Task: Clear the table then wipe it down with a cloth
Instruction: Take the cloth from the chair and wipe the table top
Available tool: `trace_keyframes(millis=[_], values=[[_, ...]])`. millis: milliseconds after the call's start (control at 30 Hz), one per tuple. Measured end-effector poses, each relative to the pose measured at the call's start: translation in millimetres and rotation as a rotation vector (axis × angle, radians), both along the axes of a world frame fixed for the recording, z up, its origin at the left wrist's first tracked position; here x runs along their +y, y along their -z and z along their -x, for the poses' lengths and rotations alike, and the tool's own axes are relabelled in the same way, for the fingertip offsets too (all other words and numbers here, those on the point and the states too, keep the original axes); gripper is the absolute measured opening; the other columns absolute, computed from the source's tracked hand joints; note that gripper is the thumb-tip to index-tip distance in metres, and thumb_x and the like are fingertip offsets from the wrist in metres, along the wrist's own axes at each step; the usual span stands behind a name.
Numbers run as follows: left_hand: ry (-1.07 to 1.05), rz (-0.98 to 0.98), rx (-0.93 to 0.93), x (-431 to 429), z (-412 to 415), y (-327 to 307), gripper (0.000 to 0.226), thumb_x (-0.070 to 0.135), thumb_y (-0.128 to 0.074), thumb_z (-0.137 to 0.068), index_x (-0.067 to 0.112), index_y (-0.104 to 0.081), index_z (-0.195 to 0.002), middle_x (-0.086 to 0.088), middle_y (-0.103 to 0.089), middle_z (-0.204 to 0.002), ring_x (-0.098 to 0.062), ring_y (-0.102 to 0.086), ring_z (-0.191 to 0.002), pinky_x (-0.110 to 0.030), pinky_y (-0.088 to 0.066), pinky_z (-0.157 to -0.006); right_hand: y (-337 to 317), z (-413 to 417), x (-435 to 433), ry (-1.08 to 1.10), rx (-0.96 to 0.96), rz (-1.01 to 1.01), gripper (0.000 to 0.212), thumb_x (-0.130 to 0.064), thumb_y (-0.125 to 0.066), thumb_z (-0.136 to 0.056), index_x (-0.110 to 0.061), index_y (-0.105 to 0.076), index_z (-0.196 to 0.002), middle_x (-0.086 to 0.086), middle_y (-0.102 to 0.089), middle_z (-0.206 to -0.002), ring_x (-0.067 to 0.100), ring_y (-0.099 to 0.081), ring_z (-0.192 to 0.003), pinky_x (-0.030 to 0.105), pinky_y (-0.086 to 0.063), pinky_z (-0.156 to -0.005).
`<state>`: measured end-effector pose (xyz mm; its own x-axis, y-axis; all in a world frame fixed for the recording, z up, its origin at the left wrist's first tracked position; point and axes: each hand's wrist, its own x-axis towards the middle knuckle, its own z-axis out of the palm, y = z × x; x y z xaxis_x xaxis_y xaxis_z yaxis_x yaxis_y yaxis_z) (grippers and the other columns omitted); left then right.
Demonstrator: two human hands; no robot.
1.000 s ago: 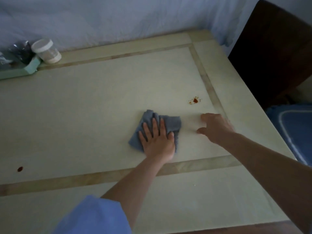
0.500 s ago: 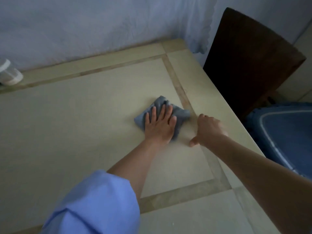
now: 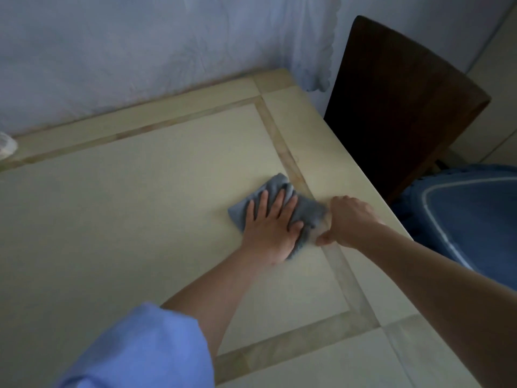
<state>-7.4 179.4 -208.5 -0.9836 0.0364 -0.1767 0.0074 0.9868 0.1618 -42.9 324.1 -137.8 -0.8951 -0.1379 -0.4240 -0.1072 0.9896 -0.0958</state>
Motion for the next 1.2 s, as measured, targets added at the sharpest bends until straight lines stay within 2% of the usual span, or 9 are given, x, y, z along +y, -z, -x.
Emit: trace_keyframes(millis=[233,333,433,567,667,833,967,1067,1200], values=[[-0.056,-0.058,-0.084,11,69,-8,0.06,0.047,-0.017,-0.097,0.029,0.004,-0.15,0.007,0.013,-0.159,-0.03,0.015,-0.146,-0.052,0.01,-0.116,0,6,6,-0.089,-0.054,-0.056,0.068,-0.038,-0.081,-0.067,-0.005,-0.055,-0.12,0.011,-0.059,-0.124,0.028,-0.055,-0.118,0.03,-0.044,-0.092],[0.054,-0.011,-0.064,14,50,-9,0.057,0.044,-0.018,-0.099,0.03,0.003,-0.15,0.008,0.009,-0.16,-0.028,0.012,-0.147,-0.05,0.008,-0.117,3,4,11,-0.11,-0.049,-0.046,0.07,-0.036,-0.079,-0.069,-0.006,-0.051,-0.126,0.012,-0.058,-0.126,0.029,-0.054,-0.119,0.031,-0.044,-0.092],[0.159,0.031,-0.028,23,13,-8,0.056,0.042,-0.02,-0.099,0.031,0.002,-0.15,0.008,0.007,-0.16,-0.025,0.01,-0.147,-0.047,0.007,-0.118,1,1,27,-0.095,-0.027,0.099,0.052,-0.015,-0.066,-0.08,-0.004,-0.044,-0.127,0.019,-0.058,-0.124,0.036,-0.054,-0.118,0.032,-0.043,-0.086],[0.238,-0.002,-0.09,42,-31,-11,0.057,0.043,-0.021,-0.099,0.032,0.005,-0.149,0.006,0.012,-0.16,-0.023,0.016,-0.146,-0.044,0.012,-0.117,-10,-12,46,-0.114,-0.091,0.173,0.059,-0.012,-0.047,-0.092,-0.008,-0.023,-0.146,0.02,-0.038,-0.146,0.034,-0.04,-0.133,0.033,-0.035,-0.105],[0.303,0.002,-0.159,46,-51,-13,0.058,0.047,-0.019,-0.099,0.034,0.008,-0.149,0.009,0.016,-0.159,-0.02,0.021,-0.145,-0.041,0.015,-0.117,-16,-28,52,-0.109,-0.102,0.182,0.061,-0.006,-0.04,-0.093,-0.012,-0.017,-0.149,0.014,-0.029,-0.152,0.03,-0.033,-0.138,0.03,-0.03,-0.108],[0.187,0.014,-0.196,52,-12,-17,0.063,0.054,-0.022,-0.096,0.038,0.009,-0.147,0.011,0.016,-0.158,-0.025,0.02,-0.145,-0.046,0.012,-0.116,-11,-45,80,-0.014,-0.025,0.258,0.046,-0.003,-0.039,-0.092,-0.005,-0.04,-0.138,0.019,-0.049,-0.135,0.035,-0.048,-0.123,0.037,-0.04,-0.099],[0.009,-0.037,-0.239,76,26,-21,0.067,0.06,-0.023,-0.093,0.038,0.009,-0.147,0.008,0.019,-0.158,-0.032,0.023,-0.143,-0.052,0.014,-0.113,-9,-47,104,0.072,0.045,0.315,0.055,-0.001,-0.035,-0.093,-0.015,-0.031,-0.146,0.012,-0.04,-0.147,0.03,-0.041,-0.132,0.033,-0.038,-0.102],[0.062,-0.026,-0.212,94,33,-19,0.063,0.056,-0.02,-0.095,0.037,0.008,-0.148,0.008,0.017,-0.159,-0.033,0.022,-0.144,-0.054,0.014,-0.113,-3,-54,117,0.148,0.132,0.352,0.057,0.001,-0.034,-0.092,-0.018,-0.032,-0.146,0.013,-0.04,-0.147,0.03,-0.044,-0.129,0.031,-0.043,-0.094],[0.301,0.042,-0.103,132,-3,-15,0.061,0.049,-0.024,-0.097,0.032,0.003,-0.15,0.008,0.009,-0.16,-0.032,0.012,-0.146,-0.052,0.007,-0.117,0,-60,117,0.203,0.248,0.381,0.046,0.001,-0.037,-0.088,-0.012,-0.05,-0.13,0.018,-0.056,-0.129,0.034,-0.053,-0.115,0.029,-0.04,-0.078]])
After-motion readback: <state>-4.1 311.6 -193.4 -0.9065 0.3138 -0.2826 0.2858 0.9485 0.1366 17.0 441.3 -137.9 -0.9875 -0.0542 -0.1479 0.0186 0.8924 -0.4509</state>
